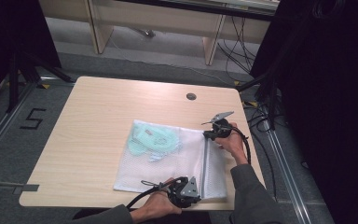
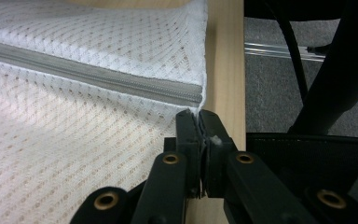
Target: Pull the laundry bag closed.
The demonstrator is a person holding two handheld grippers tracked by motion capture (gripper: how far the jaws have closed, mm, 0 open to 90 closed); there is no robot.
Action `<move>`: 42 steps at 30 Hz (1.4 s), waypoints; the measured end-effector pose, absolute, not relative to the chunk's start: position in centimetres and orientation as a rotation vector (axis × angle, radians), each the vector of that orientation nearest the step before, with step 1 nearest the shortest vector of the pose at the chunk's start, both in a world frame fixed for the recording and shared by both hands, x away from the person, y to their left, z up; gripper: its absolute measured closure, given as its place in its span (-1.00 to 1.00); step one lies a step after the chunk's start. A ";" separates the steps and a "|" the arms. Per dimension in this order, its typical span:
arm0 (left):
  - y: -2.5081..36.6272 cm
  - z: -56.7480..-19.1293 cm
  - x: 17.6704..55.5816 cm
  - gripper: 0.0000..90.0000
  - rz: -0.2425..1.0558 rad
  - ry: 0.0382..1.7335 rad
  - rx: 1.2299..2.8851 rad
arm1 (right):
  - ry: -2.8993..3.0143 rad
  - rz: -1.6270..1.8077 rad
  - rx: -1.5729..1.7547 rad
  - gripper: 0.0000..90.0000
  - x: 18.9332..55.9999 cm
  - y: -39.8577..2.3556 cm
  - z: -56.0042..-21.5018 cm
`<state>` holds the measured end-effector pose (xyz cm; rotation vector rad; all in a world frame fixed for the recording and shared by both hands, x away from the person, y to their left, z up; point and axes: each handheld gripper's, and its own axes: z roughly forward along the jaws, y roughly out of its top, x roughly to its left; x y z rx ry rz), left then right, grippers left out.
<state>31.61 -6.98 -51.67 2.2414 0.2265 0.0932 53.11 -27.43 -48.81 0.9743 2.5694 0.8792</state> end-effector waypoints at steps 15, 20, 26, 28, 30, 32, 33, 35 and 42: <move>-7.0 -51.7 31.8 0.94 0.080 0.263 2.226 | 2.536 0.873 0.994 0.92 53.2 -27.4 -48.7; -7.0 -51.8 31.9 0.94 0.085 0.264 2.225 | 2.538 0.910 0.931 0.92 53.4 -27.3 -48.7; -7.2 -51.6 32.1 0.93 0.126 0.227 2.244 | 2.521 0.904 0.917 0.92 53.5 -26.9 -48.5; -7.4 -51.6 31.9 0.98 0.084 0.264 2.222 | 2.513 0.907 0.900 0.92 53.6 -26.6 -48.4; -7.6 -51.6 31.7 0.98 0.095 0.241 2.229 | 2.511 0.904 0.901 0.92 53.7 -26.3 -48.4; -7.7 -51.6 31.7 0.98 0.090 0.240 2.228 | 2.520 0.886 0.884 0.92 53.9 -26.2 -48.5; -7.7 -51.6 31.7 0.98 0.094 0.246 2.223 | 2.520 0.879 0.889 0.92 53.9 -26.1 -48.6; -7.6 -51.5 31.8 0.98 0.100 0.243 2.218 | 2.520 0.878 0.889 0.92 53.9 -26.0 -48.6; -7.2 -51.1 32.1 0.94 0.104 0.258 2.206 | 2.513 0.883 0.906 0.91 53.9 -26.2 -48.5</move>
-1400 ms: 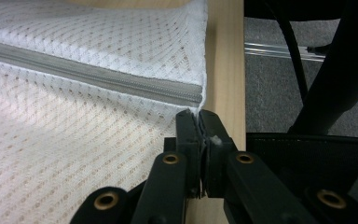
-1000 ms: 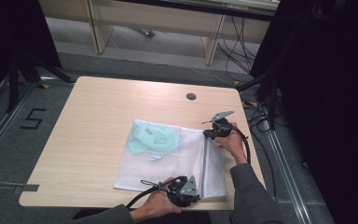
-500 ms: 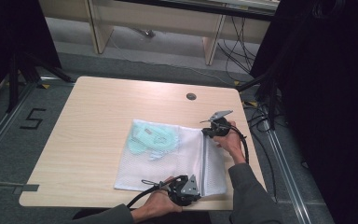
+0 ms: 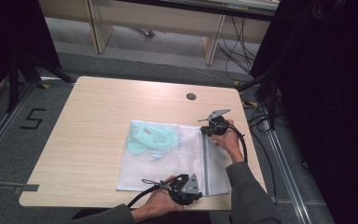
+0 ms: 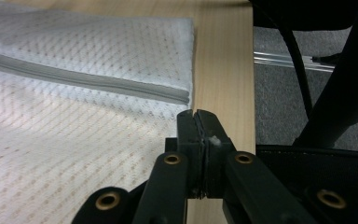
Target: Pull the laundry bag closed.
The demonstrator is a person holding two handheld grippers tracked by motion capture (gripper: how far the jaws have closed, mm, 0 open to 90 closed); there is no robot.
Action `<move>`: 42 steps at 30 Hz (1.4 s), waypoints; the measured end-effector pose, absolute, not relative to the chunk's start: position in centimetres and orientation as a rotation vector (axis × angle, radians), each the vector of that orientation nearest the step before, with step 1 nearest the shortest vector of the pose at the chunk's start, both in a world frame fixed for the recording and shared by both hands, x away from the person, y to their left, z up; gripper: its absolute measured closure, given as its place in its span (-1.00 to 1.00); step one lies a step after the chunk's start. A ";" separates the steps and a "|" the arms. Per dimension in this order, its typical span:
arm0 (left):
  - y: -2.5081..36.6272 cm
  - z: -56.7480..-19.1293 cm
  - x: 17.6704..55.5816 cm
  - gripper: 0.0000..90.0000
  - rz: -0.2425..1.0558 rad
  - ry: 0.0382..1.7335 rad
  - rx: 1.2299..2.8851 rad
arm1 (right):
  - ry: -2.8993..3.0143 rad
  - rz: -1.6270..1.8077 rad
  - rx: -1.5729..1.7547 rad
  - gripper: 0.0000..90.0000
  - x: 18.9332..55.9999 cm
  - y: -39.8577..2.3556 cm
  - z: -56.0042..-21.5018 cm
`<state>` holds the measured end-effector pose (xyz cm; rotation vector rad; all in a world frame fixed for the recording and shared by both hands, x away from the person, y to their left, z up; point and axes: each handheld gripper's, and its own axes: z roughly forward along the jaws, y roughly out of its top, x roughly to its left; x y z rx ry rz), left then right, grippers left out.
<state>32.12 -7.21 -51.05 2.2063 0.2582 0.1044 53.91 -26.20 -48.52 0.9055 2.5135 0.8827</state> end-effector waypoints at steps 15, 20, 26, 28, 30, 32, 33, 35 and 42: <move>-4.4 -49.5 33.9 0.46 0.133 0.335 2.128 | 2.411 0.891 1.009 0.33 53.4 -26.7 -47.5; -3.2 -49.1 34.2 0.33 0.145 0.362 2.113 | 2.375 0.865 0.975 0.23 52.3 -26.7 -46.4; -2.1 -48.2 34.6 0.15 0.163 0.405 2.091 | 2.371 0.861 0.986 0.10 50.6 -26.1 -45.1; -1.5 -47.9 34.7 0.05 0.176 0.423 2.088 | 2.383 0.871 0.954 0.06 50.1 -26.0 -45.0; -0.8 -47.8 34.9 -0.04 0.205 0.454 2.091 | 2.386 0.881 0.955 0.07 49.6 -25.9 -44.7; 0.0 -47.7 35.0 -0.09 0.218 0.486 2.084 | 2.406 0.885 0.950 0.06 49.0 -25.9 -44.5; 0.5 -47.6 35.2 -0.12 0.235 0.497 2.086 | 2.378 0.914 0.945 0.05 48.8 -25.7 -44.7; 1.0 -47.6 35.3 -0.15 0.240 0.527 2.073 | 2.419 0.889 0.942 0.03 48.5 -25.7 -44.4; 3.8 -47.2 36.0 -0.17 0.266 0.589 2.043 | 2.429 0.943 0.935 -0.01 46.9 -25.5 -44.2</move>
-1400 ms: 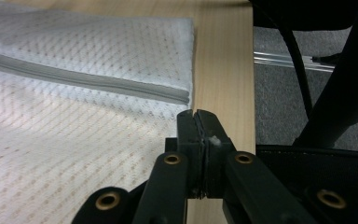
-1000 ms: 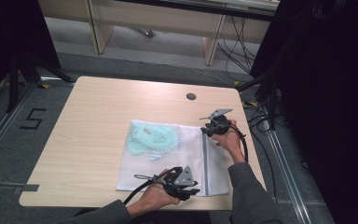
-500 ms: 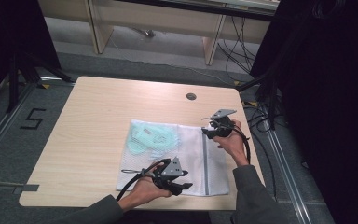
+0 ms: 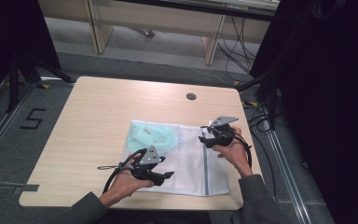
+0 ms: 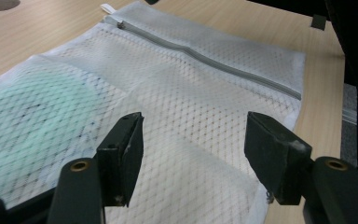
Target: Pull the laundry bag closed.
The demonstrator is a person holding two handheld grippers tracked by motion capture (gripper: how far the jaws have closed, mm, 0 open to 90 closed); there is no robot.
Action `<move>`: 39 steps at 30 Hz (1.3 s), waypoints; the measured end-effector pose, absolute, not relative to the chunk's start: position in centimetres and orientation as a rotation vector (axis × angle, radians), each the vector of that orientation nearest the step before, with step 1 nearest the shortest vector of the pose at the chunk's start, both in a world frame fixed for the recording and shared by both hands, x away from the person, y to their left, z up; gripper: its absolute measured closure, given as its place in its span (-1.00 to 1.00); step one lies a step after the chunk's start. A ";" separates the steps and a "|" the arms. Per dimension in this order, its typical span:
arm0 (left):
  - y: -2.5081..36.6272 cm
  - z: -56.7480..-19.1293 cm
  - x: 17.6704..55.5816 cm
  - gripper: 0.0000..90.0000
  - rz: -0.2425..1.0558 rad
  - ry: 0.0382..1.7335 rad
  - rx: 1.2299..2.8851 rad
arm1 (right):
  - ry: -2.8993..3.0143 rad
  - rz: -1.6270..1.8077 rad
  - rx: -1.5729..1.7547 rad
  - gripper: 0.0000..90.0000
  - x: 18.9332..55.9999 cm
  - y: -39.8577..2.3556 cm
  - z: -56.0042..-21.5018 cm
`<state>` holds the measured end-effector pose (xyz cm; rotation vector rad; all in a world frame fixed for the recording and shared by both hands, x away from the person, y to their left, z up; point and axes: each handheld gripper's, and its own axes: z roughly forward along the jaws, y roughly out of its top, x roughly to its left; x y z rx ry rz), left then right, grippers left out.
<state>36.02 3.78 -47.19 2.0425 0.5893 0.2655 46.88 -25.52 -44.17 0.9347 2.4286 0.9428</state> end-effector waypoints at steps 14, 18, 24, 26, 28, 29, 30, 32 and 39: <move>7.4 -46.7 35.9 -0.21 0.289 0.683 2.022 | 2.481 0.968 0.948 -0.10 45.1 -25.5 -44.7; 7.9 -46.6 35.6 -0.23 0.284 0.687 2.030 | 2.456 1.012 0.931 -0.12 44.8 -25.4 -45.1; 8.9 -46.4 35.1 -0.26 0.312 0.658 2.052 | 2.476 1.029 0.931 -0.19 43.7 -25.7 -45.3; 9.0 -46.5 34.9 -0.26 0.303 0.691 2.041 | 2.473 1.037 0.976 -0.20 43.4 -25.6 -45.3; 9.5 -46.4 34.7 -0.27 0.312 0.687 2.042 | 2.490 1.059 0.960 -0.21 43.0 -25.7 -45.5; 9.7 -46.3 34.7 -0.28 0.316 0.674 2.056 | 2.504 1.031 0.968 -0.22 42.7 -25.8 -45.4; 9.8 -46.4 34.6 -0.30 0.312 0.685 2.044 | 2.483 1.052 0.966 -0.23 42.6 -25.8 -45.6; 10.2 -46.3 34.5 -0.31 0.318 0.680 2.052 | 2.499 1.046 0.955 -0.24 42.2 -26.0 -45.7; 11.0 -46.3 34.1 -0.39 0.320 0.702 2.063 | 2.503 1.043 0.969 -0.27 41.2 -26.3 -46.1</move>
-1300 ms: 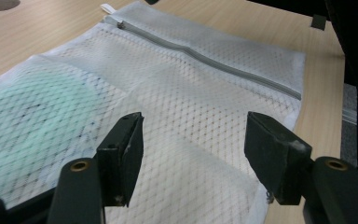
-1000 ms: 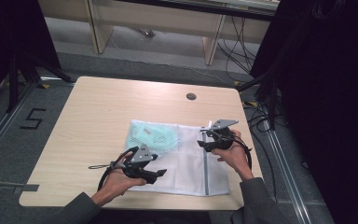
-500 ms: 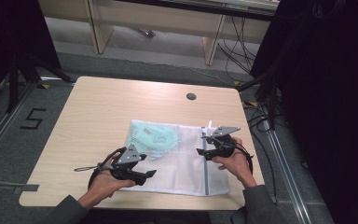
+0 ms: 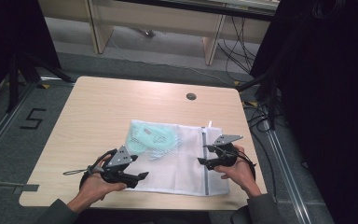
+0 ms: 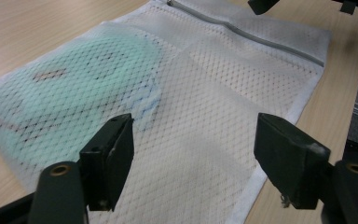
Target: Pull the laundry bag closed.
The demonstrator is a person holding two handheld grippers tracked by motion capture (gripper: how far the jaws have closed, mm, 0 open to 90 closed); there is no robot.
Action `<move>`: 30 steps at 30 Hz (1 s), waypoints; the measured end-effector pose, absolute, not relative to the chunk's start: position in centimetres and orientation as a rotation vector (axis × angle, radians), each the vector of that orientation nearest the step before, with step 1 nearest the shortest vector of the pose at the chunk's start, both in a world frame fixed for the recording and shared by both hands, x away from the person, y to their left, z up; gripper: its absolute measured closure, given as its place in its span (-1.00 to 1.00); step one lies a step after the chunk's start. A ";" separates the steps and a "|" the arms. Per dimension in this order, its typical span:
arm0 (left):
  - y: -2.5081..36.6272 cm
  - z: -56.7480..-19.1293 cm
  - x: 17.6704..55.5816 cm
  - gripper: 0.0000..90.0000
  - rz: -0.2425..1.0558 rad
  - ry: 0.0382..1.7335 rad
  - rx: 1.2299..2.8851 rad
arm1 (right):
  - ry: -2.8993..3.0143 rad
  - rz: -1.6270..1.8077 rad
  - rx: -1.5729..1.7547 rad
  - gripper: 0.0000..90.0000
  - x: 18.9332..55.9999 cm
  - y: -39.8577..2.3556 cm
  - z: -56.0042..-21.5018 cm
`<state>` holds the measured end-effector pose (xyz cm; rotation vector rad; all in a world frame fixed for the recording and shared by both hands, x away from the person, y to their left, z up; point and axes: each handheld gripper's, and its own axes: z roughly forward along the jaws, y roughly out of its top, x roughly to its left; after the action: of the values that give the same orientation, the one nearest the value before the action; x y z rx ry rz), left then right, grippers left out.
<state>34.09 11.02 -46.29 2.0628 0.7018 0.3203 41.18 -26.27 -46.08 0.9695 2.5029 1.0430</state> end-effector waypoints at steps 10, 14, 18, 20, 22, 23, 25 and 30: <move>12.3 -46.2 33.2 -0.40 0.339 0.727 2.046 | 2.543 0.994 1.004 -0.32 39.4 -27.0 -46.0; 13.0 -46.0 32.7 -0.42 0.352 0.725 2.062 | 2.514 1.013 0.981 -0.35 38.5 -27.1 -46.6; 13.3 -46.1 32.1 -0.43 0.337 0.743 2.040 | 2.536 1.003 1.009 -0.39 37.5 -27.2 -46.7; 13.5 -46.1 31.8 -0.43 0.352 0.752 2.042 | 2.536 1.001 1.010 -0.39 37.0 -27.3 -46.7; 13.6 -46.1 31.6 -0.43 0.346 0.759 2.036 | 2.559 0.958 0.990 -0.40 36.7 -27.6 -46.5; 13.7 -46.1 31.6 -0.44 0.349 0.753 2.039 | 2.515 0.994 0.986 -0.40 36.7 -27.5 -46.9; 13.9 -46.0 31.5 -0.44 0.359 0.749 2.059 | 2.530 0.975 0.989 -0.41 36.5 -27.6 -46.8; 14.0 -46.2 31.4 -0.44 0.358 0.762 2.040 | 2.557 0.943 1.033 -0.44 35.7 -27.9 -46.7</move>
<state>31.39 14.01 -46.23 2.0405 0.7622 0.3579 35.70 -27.90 -46.72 1.0325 2.5574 0.9432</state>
